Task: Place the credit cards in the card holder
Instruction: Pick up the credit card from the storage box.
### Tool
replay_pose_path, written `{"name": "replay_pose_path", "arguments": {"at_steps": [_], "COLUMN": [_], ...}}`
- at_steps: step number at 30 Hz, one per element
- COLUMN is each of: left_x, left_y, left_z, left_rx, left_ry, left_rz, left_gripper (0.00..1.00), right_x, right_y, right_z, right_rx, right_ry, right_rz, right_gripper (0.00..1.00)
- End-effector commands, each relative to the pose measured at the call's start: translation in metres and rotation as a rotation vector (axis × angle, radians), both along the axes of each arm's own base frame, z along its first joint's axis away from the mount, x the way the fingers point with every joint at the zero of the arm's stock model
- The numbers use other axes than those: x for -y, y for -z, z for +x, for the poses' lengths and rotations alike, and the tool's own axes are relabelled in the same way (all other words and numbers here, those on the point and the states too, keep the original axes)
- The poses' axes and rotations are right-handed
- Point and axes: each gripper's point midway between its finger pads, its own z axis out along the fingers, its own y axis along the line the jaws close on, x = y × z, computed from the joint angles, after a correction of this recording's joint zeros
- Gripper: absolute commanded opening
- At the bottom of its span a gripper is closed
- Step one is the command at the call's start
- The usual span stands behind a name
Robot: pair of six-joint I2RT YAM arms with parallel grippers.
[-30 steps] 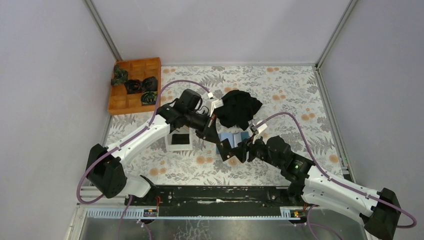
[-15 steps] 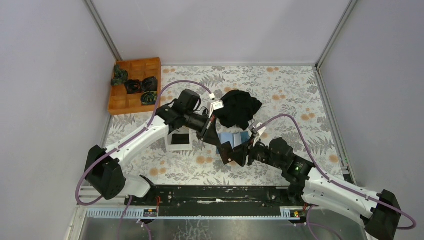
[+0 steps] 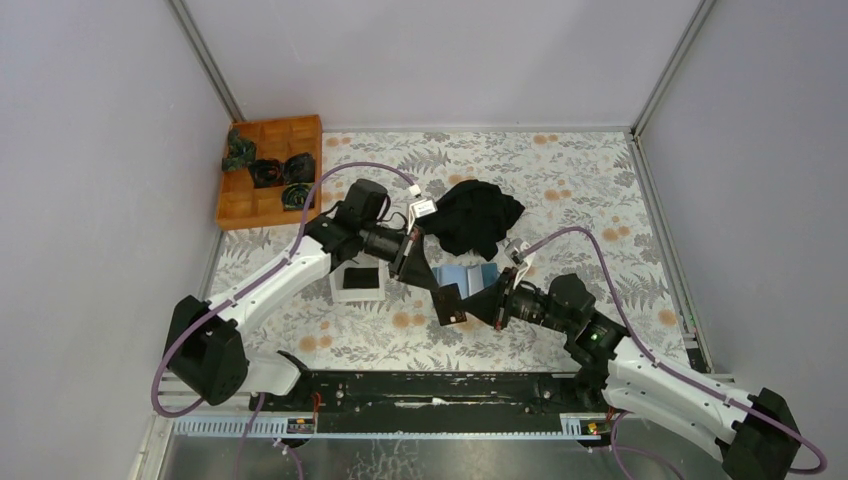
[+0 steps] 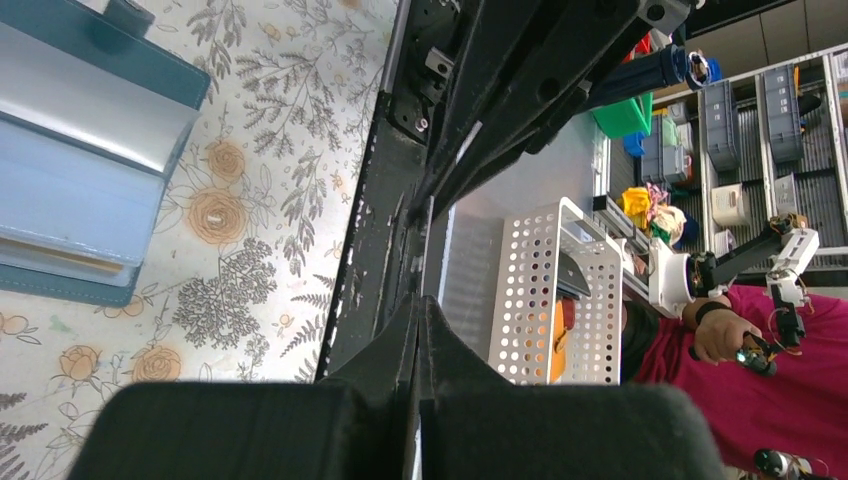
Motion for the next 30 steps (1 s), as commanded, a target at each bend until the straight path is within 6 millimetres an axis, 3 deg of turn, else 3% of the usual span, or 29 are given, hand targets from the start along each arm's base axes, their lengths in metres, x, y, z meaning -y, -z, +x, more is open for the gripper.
{"name": "replay_pose_path", "arguments": {"at_steps": [1, 3, 5, 9, 12, 17, 21, 23, 25, 27, 30], "left_x": [0.003, 0.003, 0.003, -0.001, -0.004, -0.008, -0.025, -0.037, -0.045, -0.046, -0.031], "left_y": [-0.024, -0.022, -0.019, -0.011, -0.005, -0.003, 0.013, 0.025, 0.033, 0.041, 0.059], "left_z": [0.001, 0.005, 0.012, 0.044, 0.071, 0.103, 0.130, 0.138, 0.143, 0.142, 0.134], "left_rx": [0.035, 0.028, 0.031, 0.043, 0.050, 0.080, 0.112, 0.115, 0.123, 0.138, 0.151], "left_ry": [0.026, 0.009, -0.031, -0.196, -0.339, -0.515, -0.743, -0.843, -0.918, -0.943, -0.908], "left_rz": [-0.110, -0.107, -0.097, -0.069, -0.049, -0.049, 0.000, 0.024, 0.040, 0.065, 0.132], "left_gripper": [0.00, 0.07, 0.26, 0.40, 0.48, 0.51, 0.48, 0.42, 0.29, 0.18, 0.11], "right_x": [-0.009, -0.010, -0.010, -0.008, -0.007, -0.004, 0.004, 0.010, 0.016, 0.021, 0.026], "right_y": [-0.023, -0.025, -0.025, -0.024, -0.019, -0.009, 0.003, 0.010, 0.019, 0.027, 0.038], "right_z": [-0.004, -0.004, -0.003, 0.001, 0.004, 0.012, 0.029, 0.041, 0.052, 0.063, 0.077], "right_rx": [0.017, 0.015, 0.017, 0.015, 0.002, -0.016, -0.030, -0.040, -0.056, -0.076, -0.111], "right_ry": [-0.064, -0.066, -0.064, -0.048, -0.029, 0.017, 0.116, 0.182, 0.250, 0.308, 0.375], "right_rz": [0.096, 0.100, 0.098, 0.082, 0.057, 0.014, -0.052, -0.095, -0.148, -0.196, -0.254], "right_gripper": [0.01, 0.00, 0.00, 0.00, 0.00, 0.00, 0.00, 0.00, 0.00, 0.00, 0.00]}}
